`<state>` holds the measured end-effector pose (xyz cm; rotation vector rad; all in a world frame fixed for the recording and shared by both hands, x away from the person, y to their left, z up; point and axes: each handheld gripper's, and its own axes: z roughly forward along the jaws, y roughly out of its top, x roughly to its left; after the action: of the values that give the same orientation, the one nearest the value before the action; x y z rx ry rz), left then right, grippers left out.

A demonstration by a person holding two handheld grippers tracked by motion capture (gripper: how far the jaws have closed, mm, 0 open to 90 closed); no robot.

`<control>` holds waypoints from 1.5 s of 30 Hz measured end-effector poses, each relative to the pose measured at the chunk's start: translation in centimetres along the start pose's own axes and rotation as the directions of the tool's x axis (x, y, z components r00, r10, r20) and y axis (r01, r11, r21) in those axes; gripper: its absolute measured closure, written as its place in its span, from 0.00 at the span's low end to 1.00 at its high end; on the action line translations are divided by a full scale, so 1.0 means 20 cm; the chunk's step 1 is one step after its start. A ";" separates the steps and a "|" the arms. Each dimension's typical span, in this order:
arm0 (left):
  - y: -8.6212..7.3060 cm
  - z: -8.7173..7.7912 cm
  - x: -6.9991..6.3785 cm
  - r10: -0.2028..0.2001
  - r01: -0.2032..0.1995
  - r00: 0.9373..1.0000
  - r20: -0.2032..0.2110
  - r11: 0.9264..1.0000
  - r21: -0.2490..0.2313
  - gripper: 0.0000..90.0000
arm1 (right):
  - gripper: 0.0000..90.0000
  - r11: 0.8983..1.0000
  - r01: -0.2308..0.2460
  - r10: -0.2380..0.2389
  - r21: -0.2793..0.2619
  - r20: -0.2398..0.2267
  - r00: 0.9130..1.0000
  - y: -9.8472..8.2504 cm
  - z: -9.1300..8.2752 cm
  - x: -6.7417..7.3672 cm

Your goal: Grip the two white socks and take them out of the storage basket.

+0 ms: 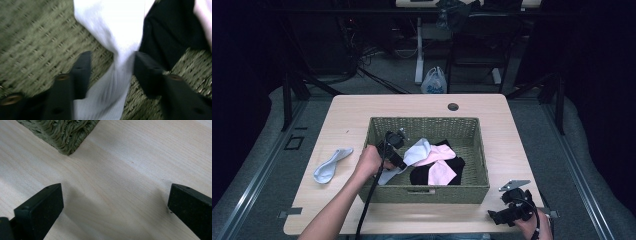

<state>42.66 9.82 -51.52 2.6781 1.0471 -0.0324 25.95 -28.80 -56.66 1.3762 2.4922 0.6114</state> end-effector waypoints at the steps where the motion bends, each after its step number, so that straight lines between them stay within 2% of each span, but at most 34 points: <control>1: 0.00 0.01 0.00 0.003 -0.003 1.000 -0.004 1.000 0.011 0.63 | 0.00 1.000 -0.005 0.005 -0.005 -0.003 1.000 0.00 0.00 0.00; 3: 0.00 0.01 -0.01 0.015 -0.015 1.000 -0.009 1.000 0.015 0.75 | 0.00 1.000 -0.016 0.016 -0.020 -0.005 1.000 0.00 0.01 0.00; 5: 0.00 0.00 -0.01 0.015 -0.015 1.000 -0.011 1.000 -0.003 0.86 | 0.00 1.000 -0.005 0.005 -0.005 -0.003 1.000 0.00 0.00 0.00; 8: -0.01 -0.04 -0.02 0.030 -0.031 0.999 -0.028 0.998 -0.047 0.93 | 0.00 1.000 -0.002 0.002 -0.002 -0.006 1.000 0.00 0.00 0.00; 12: -0.01 -0.12 -0.03 0.034 -0.038 0.999 -0.036 0.993 -0.112 0.94 | 0.00 1.000 -0.007 0.007 -0.004 -0.004 1.000 0.00 0.00 0.00; 14: -0.02 -0.16 -0.03 0.036 -0.042 0.998 -0.045 0.990 -0.133 0.94 | 0.00 1.000 -0.016 0.016 -0.020 -0.005 1.000 0.00 0.01 0.00; 18: -0.02 -0.26 -0.04 0.043 -0.052 0.998 -0.056 0.983 -0.175 0.94 | 0.00 1.000 0.000 0.000 0.000 -0.004 1.000 0.00 0.00 0.00; 21: -0.02 -0.33 -0.04 0.041 -0.054 0.997 -0.063 0.977 -0.208 0.94 | 0.00 1.000 -0.006 0.006 -0.005 -0.004 1.000 0.00 0.00 0.00; 23: -0.02 -0.38 -0.04 0.046 -0.060 0.997 -0.070 0.974 -0.219 0.94 | 0.00 1.000 -0.019 0.019 -0.023 -0.010 1.000 0.00 0.01 0.00; 24: -0.02 -0.41 -0.04 0.044 -0.060 0.996 -0.072 0.971 -0.231 0.94 | 0.00 1.000 -0.009 0.009 -0.009 -0.008 1.000 0.00 0.00 0.00; 38: -0.01 -0.72 -0.03 0.034 -0.067 0.994 -0.103 0.940 -0.334 0.94 | 0.00 1.000 -0.010 0.010 -0.007 -0.007 1.000 0.00 0.00 0.00; 42: 0.00 -0.79 -0.04 0.036 -0.076 0.992 -0.121 0.937 -0.342 0.94 | 0.00 1.000 -0.010 0.010 -0.007 -0.008 1.000 0.00 0.00 0.00; 45: 0.00 -0.85 -0.03 0.032 -0.078 0.991 -0.132 0.931 -0.357 0.94 | 0.00 1.000 -0.010 0.009 -0.008 -0.007 1.000 0.00 0.00 0.00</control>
<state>40.85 13.68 -35.06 2.3934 0.9084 0.3131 25.96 -28.82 -56.67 1.3862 2.4877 0.6287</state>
